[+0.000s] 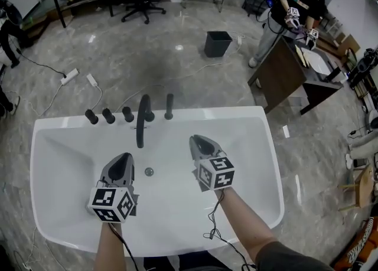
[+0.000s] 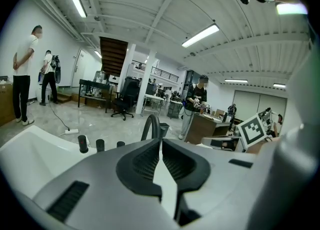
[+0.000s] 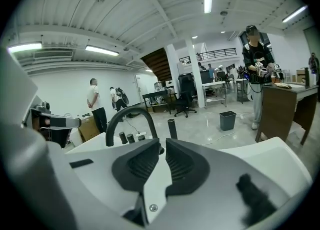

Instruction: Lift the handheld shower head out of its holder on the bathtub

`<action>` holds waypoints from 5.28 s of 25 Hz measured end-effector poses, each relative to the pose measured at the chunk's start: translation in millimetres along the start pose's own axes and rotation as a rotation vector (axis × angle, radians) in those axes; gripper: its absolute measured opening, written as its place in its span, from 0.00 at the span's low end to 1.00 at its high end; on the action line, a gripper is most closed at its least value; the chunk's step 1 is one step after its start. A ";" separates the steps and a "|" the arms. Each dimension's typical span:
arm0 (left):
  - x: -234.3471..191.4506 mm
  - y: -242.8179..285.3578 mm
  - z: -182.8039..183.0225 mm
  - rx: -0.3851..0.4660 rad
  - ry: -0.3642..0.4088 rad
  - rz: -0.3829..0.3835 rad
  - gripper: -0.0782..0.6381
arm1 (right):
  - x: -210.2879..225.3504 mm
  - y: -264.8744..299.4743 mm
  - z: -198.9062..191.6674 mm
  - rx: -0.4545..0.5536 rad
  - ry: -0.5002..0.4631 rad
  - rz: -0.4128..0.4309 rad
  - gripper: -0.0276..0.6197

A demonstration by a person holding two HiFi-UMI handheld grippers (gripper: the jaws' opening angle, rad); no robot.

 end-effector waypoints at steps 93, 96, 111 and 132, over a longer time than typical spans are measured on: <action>14.2 1.7 -29.3 -0.038 -0.026 -0.029 0.15 | -5.4 79.6 77.0 0.121 -0.189 -0.062 0.26; 23.9 -9.5 -25.0 -0.030 -0.028 -0.047 0.15 | -8.1 64.5 78.7 0.117 -0.175 -0.064 0.26; 44.2 -61.7 -8.4 0.006 -0.016 -0.061 0.15 | -37.6 -14.7 81.9 0.159 -0.178 -0.030 0.26; 94.9 -120.5 -18.5 0.052 0.007 -0.055 0.15 | -58.1 -125.3 64.9 0.185 -0.211 -0.032 0.26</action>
Point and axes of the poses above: the fingertips, and each gripper's own axes: y forward along the fingers, x to its right, z out of its top, the point moved 7 cm from there along -y, backward along the fingers, and after that the axes turned 4 degrees about -x, right-handed, at the moved point
